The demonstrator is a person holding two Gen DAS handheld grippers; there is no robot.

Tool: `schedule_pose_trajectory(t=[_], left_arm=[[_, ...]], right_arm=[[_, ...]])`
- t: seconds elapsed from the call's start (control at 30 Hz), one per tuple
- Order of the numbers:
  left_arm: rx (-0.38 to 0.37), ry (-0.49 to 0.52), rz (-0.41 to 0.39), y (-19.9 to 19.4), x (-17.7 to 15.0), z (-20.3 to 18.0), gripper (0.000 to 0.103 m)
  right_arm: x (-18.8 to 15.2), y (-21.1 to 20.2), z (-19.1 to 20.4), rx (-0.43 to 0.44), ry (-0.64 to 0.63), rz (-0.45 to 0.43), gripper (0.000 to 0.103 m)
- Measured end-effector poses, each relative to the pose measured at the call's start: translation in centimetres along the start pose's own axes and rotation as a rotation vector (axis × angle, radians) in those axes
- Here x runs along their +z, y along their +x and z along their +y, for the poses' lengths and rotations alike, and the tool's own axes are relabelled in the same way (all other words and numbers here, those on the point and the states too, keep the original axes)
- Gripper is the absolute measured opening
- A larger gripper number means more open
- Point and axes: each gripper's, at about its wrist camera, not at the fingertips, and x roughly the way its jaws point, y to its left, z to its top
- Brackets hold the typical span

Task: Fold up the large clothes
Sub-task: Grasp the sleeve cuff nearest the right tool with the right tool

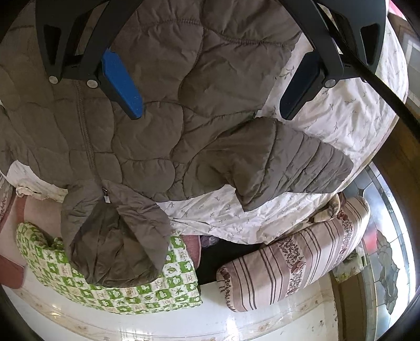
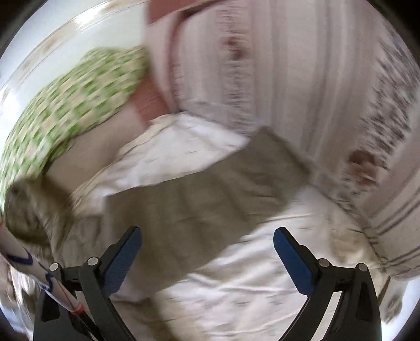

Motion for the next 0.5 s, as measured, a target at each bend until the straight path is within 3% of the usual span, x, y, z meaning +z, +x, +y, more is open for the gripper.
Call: schedule_pose_trajectory(t=[0.23, 0.37, 0.5], left_arm=[[0.014, -0.012, 0.009, 0.9, 0.2, 0.1, 0.103], [0.022, -0.006, 0.009, 1.4, 0.3, -0.1, 0.103], [0.028, -0.004, 0.009, 1.5, 0.3, -0.2, 0.103]], right_arm=[[0.7, 0.4, -7.0, -0.049, 0.083, -0.007, 0.098], [0.5, 2.0, -8.1, -0.065, 0.094, -0.010, 0.085], [0.6, 4.1, -8.5, -0.072, 0.111, -0.013, 0.084]])
